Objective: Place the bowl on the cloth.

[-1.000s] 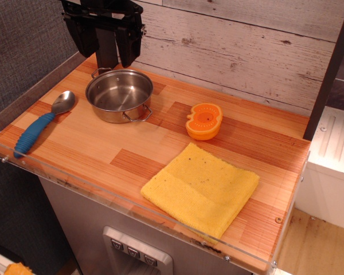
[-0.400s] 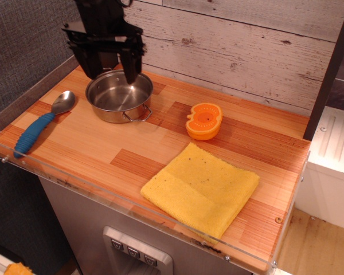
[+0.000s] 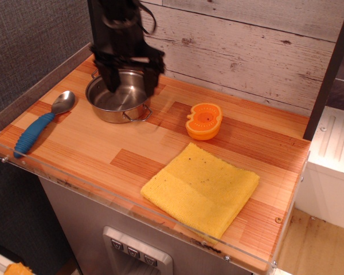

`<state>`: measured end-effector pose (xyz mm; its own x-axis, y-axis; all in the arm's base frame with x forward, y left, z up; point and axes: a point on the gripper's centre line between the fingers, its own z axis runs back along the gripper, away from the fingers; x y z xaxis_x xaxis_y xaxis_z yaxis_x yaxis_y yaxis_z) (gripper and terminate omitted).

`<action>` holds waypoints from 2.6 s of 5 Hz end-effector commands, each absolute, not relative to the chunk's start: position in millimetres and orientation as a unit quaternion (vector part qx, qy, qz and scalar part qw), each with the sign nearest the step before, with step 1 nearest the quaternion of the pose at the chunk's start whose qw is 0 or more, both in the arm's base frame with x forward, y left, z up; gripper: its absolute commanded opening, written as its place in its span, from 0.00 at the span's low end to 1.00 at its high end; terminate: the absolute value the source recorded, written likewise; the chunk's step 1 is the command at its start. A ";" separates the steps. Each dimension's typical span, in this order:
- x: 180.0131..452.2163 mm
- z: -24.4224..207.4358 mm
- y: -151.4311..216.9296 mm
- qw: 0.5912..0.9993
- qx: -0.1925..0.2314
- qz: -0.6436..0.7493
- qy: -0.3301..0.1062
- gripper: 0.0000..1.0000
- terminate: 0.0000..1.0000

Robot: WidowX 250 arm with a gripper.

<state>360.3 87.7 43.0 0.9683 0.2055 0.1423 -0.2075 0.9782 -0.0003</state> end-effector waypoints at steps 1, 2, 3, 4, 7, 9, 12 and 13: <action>385.1 35.0 71.0 0.993 0.031 0.079 -0.082 1.00 0.00; 385.7 30.7 69.2 0.993 0.032 0.074 -0.081 0.00 0.00; 385.7 32.6 69.8 0.993 0.031 0.072 -0.082 0.00 0.00; 383.9 43.5 74.1 0.993 0.024 0.074 -0.091 0.00 0.00; 364.8 122.6 43.8 0.987 0.003 0.043 -0.156 0.00 0.00; 315.7 123.3 -44.7 0.990 -0.040 -0.033 -0.129 0.00 0.00; 264.8 104.1 -106.9 0.990 -0.034 -0.105 -0.083 0.00 0.00; 267.0 93.1 -107.7 0.991 -0.038 -0.115 -0.056 0.00 0.00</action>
